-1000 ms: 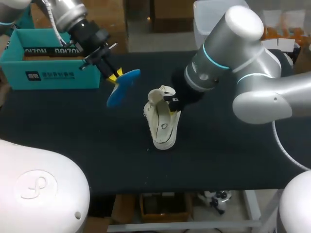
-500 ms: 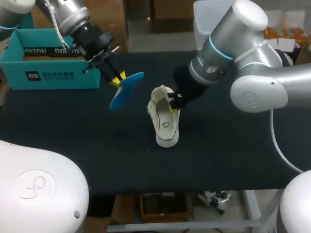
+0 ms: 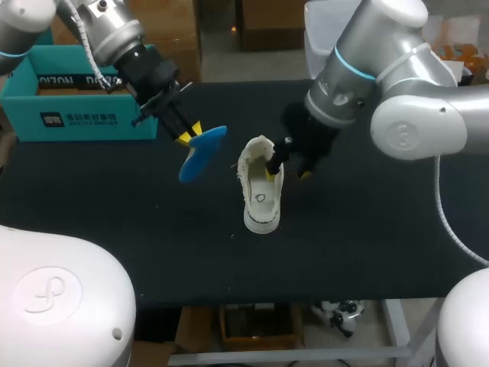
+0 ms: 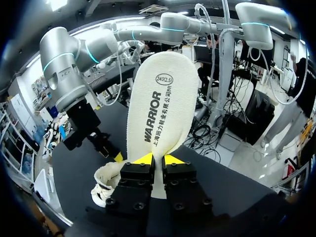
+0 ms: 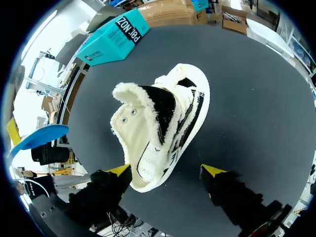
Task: Open the shoe tongue, take the insole out of the shoe, put the insole back into the shoe, and pack the shoe into the shoebox
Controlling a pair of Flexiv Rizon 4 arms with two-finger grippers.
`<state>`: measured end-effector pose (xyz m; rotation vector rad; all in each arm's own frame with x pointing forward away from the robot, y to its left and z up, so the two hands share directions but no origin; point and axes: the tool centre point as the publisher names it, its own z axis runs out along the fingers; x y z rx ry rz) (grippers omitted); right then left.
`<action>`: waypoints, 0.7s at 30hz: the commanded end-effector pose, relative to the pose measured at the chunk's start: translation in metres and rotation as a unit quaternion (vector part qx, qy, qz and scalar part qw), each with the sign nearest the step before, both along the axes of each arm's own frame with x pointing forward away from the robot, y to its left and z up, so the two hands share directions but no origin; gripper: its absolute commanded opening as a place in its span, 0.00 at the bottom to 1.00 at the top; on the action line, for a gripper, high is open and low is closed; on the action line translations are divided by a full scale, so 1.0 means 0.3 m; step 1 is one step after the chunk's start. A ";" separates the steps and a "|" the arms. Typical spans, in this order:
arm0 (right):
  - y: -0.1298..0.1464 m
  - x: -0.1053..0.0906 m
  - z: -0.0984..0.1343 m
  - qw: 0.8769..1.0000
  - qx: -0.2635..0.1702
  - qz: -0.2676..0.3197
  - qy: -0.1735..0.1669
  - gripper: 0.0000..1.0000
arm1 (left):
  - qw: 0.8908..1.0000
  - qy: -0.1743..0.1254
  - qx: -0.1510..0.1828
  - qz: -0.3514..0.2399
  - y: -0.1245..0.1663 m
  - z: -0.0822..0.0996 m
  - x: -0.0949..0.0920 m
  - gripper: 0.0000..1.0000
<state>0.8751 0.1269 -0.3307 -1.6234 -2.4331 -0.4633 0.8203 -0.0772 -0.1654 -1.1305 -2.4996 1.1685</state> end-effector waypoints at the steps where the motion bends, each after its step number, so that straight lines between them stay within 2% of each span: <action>1: -0.065 -0.014 0.113 0.999 0.012 0.008 0.030 1.00 | 1.000 -0.019 -0.008 -0.013 -0.016 0.004 -0.053 0.00; 5: -0.106 -0.024 0.159 0.998 0.045 0.021 0.026 1.00 | 0.998 -0.033 -0.020 -0.051 -0.041 0.019 -0.087 0.00; 7: -0.106 -0.024 0.159 0.998 0.045 0.021 0.026 1.00 | 0.996 -0.033 -0.023 -0.076 -0.056 0.028 -0.097 0.00; 9: -0.106 -0.024 0.159 0.998 0.045 0.021 0.026 1.00 | 0.994 -0.008 -0.009 -0.110 -0.082 0.048 -0.091 0.00; 21: -0.106 -0.024 0.159 0.998 0.045 0.021 0.026 1.00 | 0.994 -0.008 -0.009 -0.110 -0.082 0.048 -0.091 0.00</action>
